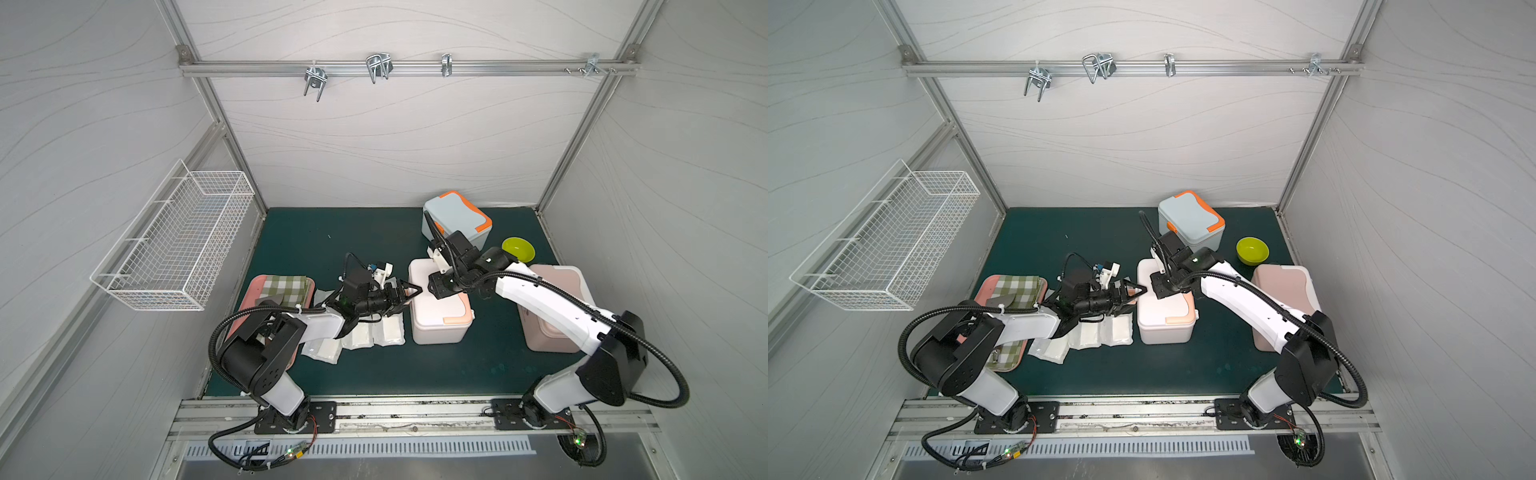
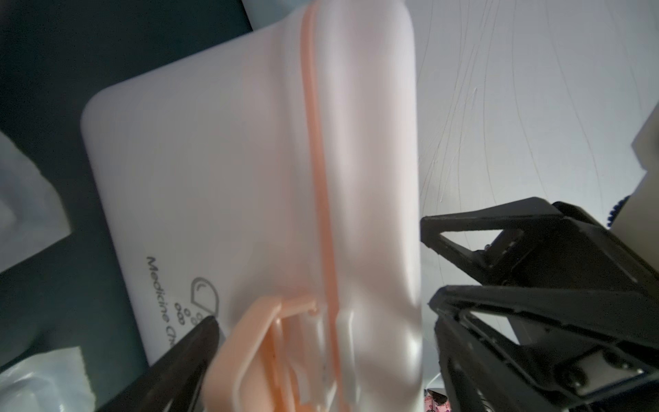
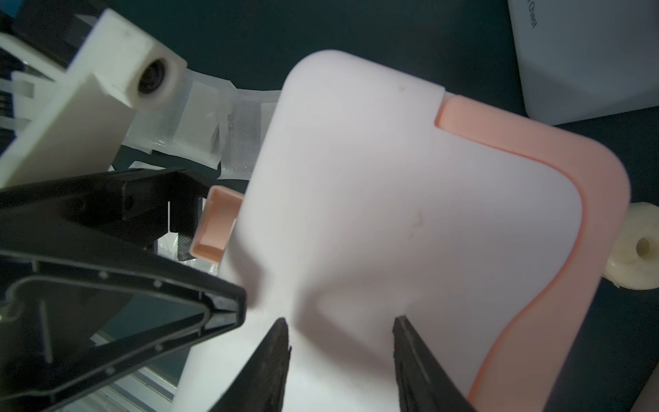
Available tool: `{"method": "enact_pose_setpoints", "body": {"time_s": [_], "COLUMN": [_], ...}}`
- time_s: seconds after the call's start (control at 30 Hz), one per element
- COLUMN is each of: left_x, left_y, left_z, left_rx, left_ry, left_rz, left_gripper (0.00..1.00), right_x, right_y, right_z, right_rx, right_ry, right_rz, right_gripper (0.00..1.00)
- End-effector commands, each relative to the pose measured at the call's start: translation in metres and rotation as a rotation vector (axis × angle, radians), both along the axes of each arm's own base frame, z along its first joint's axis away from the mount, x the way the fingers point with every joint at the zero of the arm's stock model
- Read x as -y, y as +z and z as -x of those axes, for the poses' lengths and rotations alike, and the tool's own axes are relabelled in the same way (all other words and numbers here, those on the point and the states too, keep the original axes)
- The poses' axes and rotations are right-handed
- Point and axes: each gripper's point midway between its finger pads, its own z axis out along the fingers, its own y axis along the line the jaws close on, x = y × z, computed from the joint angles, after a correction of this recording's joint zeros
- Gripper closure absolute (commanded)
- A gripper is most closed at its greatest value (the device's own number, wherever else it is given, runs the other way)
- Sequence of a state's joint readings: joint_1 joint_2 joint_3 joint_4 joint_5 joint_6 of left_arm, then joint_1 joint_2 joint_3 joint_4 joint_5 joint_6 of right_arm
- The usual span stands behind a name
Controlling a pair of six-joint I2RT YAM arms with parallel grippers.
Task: Open first aid kits and take out gauze
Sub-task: Fasten the fastener of the first aid kit.
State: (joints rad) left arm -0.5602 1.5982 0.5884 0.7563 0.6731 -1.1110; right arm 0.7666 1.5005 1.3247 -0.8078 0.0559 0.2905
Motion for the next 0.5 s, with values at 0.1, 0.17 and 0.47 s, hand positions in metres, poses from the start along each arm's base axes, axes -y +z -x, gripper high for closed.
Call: {"method": "enact_pose_setpoints", "body": {"time_s": [0.1, 0.17, 0.47], "left_x": [0.01, 0.008, 0.0], "left_y": [0.047, 0.05, 0.05], "left_z": [0.001, 0.002, 0.004], "left_rx": [0.113, 0.122, 0.127], "left_ry": [-0.04, -0.035, -0.007], "left_rz": [0.149, 0.146, 0.11], "left_gripper": [0.06, 0.06, 0.06], "right_x": [0.014, 0.014, 0.013], "right_y": [-0.029, -0.029, -0.027], "right_z": [0.029, 0.03, 0.03], "right_rx": [-0.137, -0.135, -0.136], "right_ry": [0.014, 0.015, 0.014], "right_rz": [0.072, 0.068, 0.058], "right_gripper": [0.51, 0.51, 0.51]}}
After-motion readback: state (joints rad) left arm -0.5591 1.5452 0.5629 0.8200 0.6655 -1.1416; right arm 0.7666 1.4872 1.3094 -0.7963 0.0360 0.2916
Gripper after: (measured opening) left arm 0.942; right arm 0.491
